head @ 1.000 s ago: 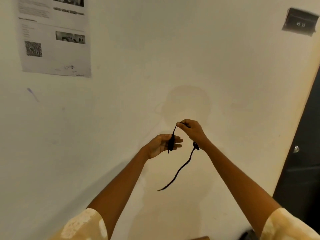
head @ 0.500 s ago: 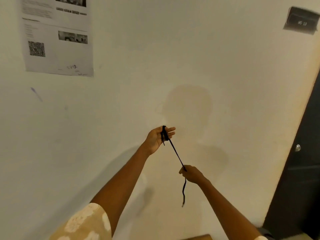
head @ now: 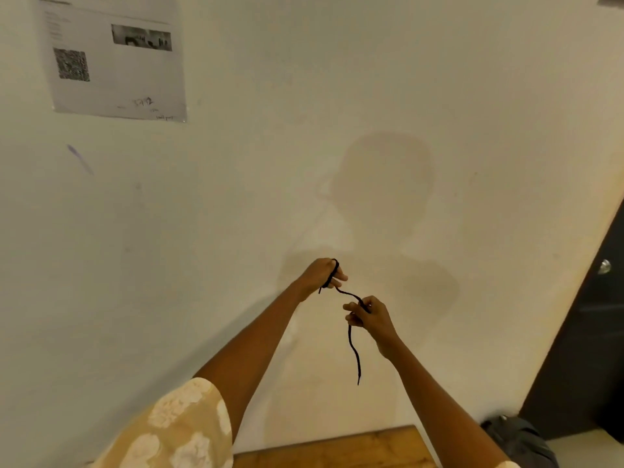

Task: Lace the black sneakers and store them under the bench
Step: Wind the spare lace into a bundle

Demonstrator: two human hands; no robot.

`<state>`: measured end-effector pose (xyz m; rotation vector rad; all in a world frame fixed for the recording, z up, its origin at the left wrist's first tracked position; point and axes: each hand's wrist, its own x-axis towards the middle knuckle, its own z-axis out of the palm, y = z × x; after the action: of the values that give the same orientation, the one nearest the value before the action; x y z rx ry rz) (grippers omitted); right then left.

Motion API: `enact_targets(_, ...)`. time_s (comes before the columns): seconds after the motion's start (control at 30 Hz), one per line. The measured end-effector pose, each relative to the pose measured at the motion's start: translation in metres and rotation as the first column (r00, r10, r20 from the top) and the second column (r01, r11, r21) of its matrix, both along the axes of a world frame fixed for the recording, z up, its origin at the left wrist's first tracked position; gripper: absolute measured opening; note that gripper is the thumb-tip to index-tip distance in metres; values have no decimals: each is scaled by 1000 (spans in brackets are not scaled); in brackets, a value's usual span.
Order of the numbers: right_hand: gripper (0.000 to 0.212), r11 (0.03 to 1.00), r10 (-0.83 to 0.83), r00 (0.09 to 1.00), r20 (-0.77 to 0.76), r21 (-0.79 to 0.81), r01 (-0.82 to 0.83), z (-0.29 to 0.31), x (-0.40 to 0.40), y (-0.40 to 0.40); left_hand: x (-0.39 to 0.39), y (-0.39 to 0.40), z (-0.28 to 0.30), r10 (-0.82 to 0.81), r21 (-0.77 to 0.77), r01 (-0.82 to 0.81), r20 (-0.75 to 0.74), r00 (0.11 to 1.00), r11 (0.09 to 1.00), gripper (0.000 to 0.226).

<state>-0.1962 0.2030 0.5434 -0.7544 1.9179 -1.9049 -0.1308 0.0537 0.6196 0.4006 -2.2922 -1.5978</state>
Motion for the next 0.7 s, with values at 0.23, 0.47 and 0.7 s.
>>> enact_targets(0.23, 40, 971, 238, 953, 188, -32, -236, 24, 2, -15, -17, 8, -48, 140, -337, -90, 128, 982, 937, 16)
enact_targets(0.47, 18, 966, 252, 957, 144, 19, -257, 38, 0, -20, -19, 0, -60, 260, -252, -240, 50, 964, 938, 27)
enact_targets(0.7, 37, 925, 142, 988, -63, 363, -110, 28, -5, -32, -13, -3, -69, 252, -156, -247, 9, 968, 956, 38)
